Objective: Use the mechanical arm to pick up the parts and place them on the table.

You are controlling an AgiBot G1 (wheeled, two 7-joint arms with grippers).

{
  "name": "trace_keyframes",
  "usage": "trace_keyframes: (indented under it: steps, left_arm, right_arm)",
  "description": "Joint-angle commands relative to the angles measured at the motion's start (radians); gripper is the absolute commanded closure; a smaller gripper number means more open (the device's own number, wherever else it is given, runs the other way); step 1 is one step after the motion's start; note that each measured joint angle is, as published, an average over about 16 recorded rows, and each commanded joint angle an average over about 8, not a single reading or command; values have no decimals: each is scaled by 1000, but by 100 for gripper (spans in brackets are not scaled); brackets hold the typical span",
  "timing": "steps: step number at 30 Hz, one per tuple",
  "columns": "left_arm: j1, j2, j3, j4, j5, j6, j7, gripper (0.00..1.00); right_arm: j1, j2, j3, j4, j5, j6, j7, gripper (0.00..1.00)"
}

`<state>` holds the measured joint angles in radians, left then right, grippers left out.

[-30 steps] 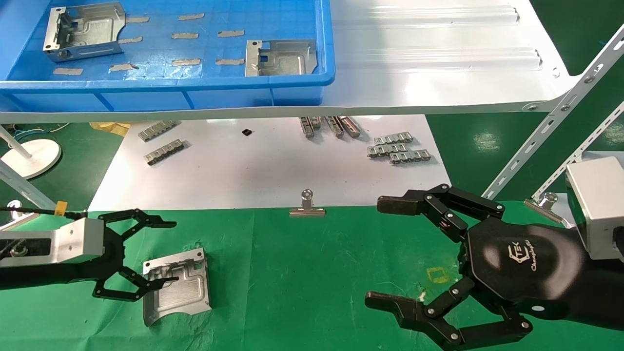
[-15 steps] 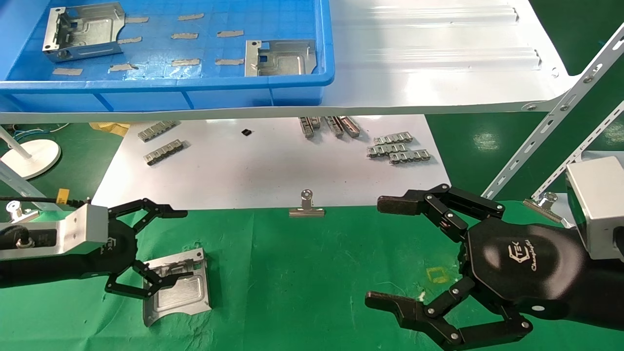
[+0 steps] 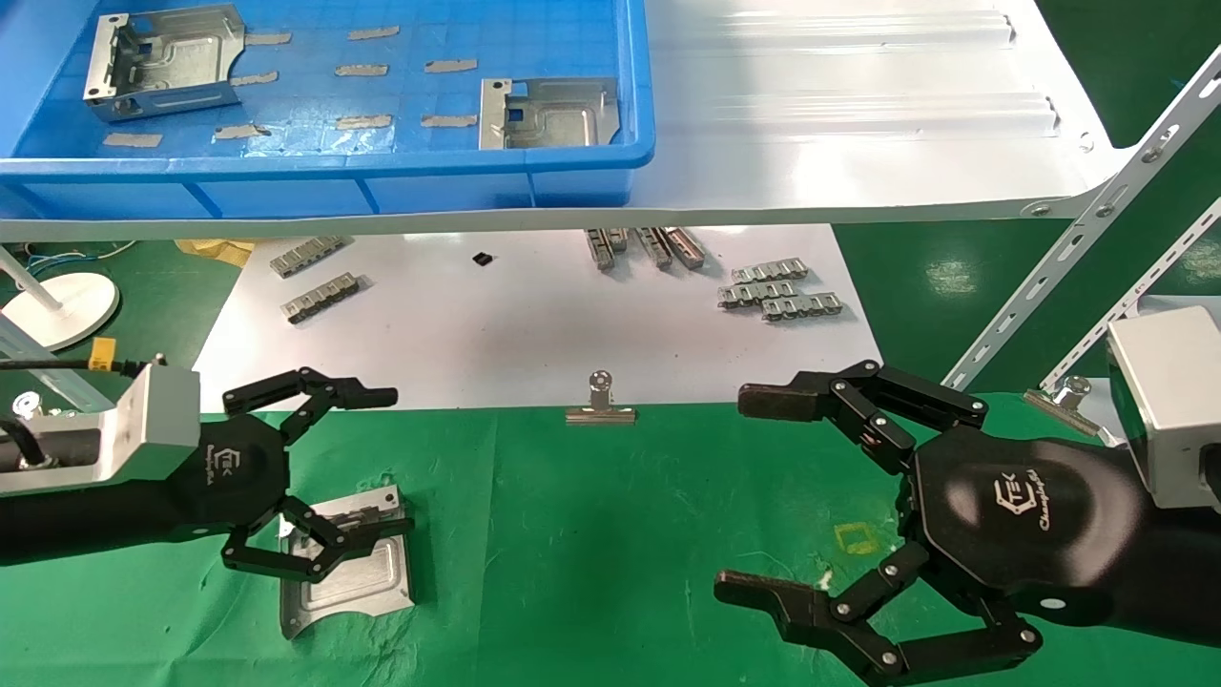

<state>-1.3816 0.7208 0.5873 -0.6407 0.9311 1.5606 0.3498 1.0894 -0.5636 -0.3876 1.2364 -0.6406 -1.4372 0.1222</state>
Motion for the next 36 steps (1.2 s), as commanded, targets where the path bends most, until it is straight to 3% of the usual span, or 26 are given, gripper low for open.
trace_keyframes:
  steps: [1, 29, 36]
  left_arm:
    - [18, -7, -18, -39, -12, -4, -32, 0]
    - [275, -98, -275, -576, -179, -58, -481, 0]
    - [317, -113, -318, -667, -208, -66, -549, 0]
  right_arm:
    - [0, 0, 0, 0, 0, 0, 0, 0]
    - [0, 0, 0, 0, 0, 0, 0, 0]
    - [0, 0, 0, 0, 0, 0, 0, 0]
